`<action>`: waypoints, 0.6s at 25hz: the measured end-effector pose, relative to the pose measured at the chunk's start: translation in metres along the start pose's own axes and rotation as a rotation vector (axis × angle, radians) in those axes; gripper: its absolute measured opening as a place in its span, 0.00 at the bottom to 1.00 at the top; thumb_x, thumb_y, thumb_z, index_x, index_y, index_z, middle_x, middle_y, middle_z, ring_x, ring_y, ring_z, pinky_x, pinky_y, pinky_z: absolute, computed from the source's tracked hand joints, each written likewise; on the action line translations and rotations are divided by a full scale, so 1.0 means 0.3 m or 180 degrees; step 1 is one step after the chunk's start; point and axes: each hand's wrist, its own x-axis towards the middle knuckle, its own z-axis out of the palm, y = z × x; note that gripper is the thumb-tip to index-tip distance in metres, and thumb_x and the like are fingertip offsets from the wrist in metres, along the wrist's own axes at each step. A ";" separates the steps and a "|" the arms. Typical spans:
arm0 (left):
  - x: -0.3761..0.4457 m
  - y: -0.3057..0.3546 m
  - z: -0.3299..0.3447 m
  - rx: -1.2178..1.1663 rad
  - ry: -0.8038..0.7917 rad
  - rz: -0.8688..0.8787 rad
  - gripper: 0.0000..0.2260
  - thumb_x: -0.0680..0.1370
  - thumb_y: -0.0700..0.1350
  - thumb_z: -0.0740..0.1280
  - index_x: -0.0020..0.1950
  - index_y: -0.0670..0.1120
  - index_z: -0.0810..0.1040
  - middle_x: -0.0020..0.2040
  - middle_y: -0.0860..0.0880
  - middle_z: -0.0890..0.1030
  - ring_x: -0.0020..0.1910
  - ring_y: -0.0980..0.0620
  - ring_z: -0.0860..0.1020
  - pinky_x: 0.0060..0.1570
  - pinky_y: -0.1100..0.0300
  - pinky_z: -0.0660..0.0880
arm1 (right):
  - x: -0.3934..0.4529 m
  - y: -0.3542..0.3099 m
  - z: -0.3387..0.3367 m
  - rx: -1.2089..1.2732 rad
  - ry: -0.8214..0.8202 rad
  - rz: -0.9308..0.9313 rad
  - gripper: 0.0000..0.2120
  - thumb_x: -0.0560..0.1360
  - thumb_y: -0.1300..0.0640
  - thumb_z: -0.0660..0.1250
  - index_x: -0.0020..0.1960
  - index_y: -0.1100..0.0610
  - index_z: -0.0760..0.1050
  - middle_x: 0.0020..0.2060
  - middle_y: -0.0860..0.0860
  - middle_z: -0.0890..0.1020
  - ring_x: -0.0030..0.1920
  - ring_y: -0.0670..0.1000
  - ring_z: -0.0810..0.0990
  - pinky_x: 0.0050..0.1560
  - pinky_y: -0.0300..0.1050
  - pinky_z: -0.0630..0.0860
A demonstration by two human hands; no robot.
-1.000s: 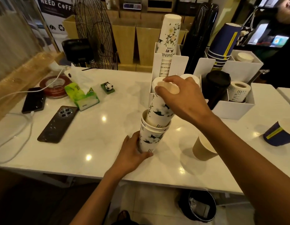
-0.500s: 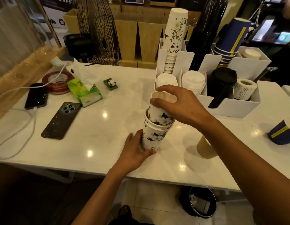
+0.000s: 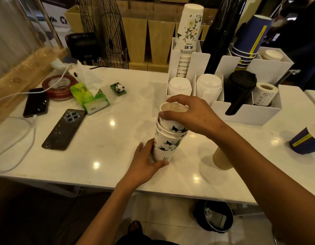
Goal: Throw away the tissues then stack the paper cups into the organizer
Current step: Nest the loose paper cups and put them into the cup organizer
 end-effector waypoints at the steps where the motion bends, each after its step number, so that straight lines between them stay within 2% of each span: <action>1: 0.001 -0.002 0.001 -0.0005 0.0014 -0.0021 0.33 0.68 0.67 0.72 0.69 0.67 0.59 0.60 0.75 0.66 0.71 0.55 0.65 0.74 0.41 0.63 | -0.001 0.001 0.004 -0.0014 0.0006 0.0014 0.31 0.64 0.32 0.73 0.64 0.41 0.77 0.58 0.42 0.75 0.55 0.48 0.74 0.36 0.34 0.71; 4: 0.004 -0.005 0.001 -0.0011 0.0019 0.0021 0.32 0.68 0.66 0.72 0.67 0.68 0.60 0.55 0.85 0.65 0.62 0.66 0.65 0.73 0.41 0.64 | -0.002 0.004 0.013 -0.0041 0.0022 0.0022 0.31 0.64 0.32 0.73 0.64 0.42 0.77 0.58 0.42 0.74 0.55 0.48 0.73 0.35 0.35 0.71; 6: 0.002 -0.001 -0.001 0.0004 0.0008 0.0041 0.29 0.68 0.66 0.72 0.63 0.73 0.60 0.53 0.88 0.63 0.58 0.68 0.64 0.73 0.41 0.64 | -0.002 0.007 0.016 -0.0052 0.0023 0.0007 0.32 0.64 0.32 0.73 0.65 0.42 0.77 0.60 0.42 0.75 0.55 0.49 0.73 0.35 0.35 0.71; 8: -0.003 0.007 -0.005 0.0004 0.0010 0.0050 0.29 0.69 0.65 0.73 0.59 0.79 0.57 0.54 0.88 0.62 0.61 0.63 0.66 0.73 0.41 0.64 | -0.002 0.009 0.016 -0.0046 0.0029 -0.0026 0.31 0.64 0.32 0.73 0.64 0.42 0.77 0.61 0.43 0.76 0.57 0.49 0.74 0.37 0.35 0.72; 11: -0.004 0.011 -0.009 -0.0044 0.0023 0.0030 0.29 0.68 0.65 0.73 0.59 0.78 0.57 0.54 0.88 0.62 0.69 0.50 0.68 0.72 0.40 0.65 | -0.002 0.012 0.017 -0.0060 0.0031 -0.0045 0.31 0.64 0.32 0.73 0.64 0.42 0.78 0.63 0.44 0.77 0.58 0.49 0.75 0.39 0.36 0.72; 15: -0.002 0.014 -0.012 -0.0049 0.0027 -0.0002 0.29 0.68 0.66 0.72 0.57 0.83 0.55 0.53 0.88 0.62 0.71 0.48 0.67 0.72 0.41 0.65 | -0.002 0.012 0.022 -0.0092 0.0008 -0.0038 0.31 0.64 0.32 0.73 0.64 0.43 0.78 0.62 0.45 0.78 0.57 0.49 0.76 0.40 0.37 0.72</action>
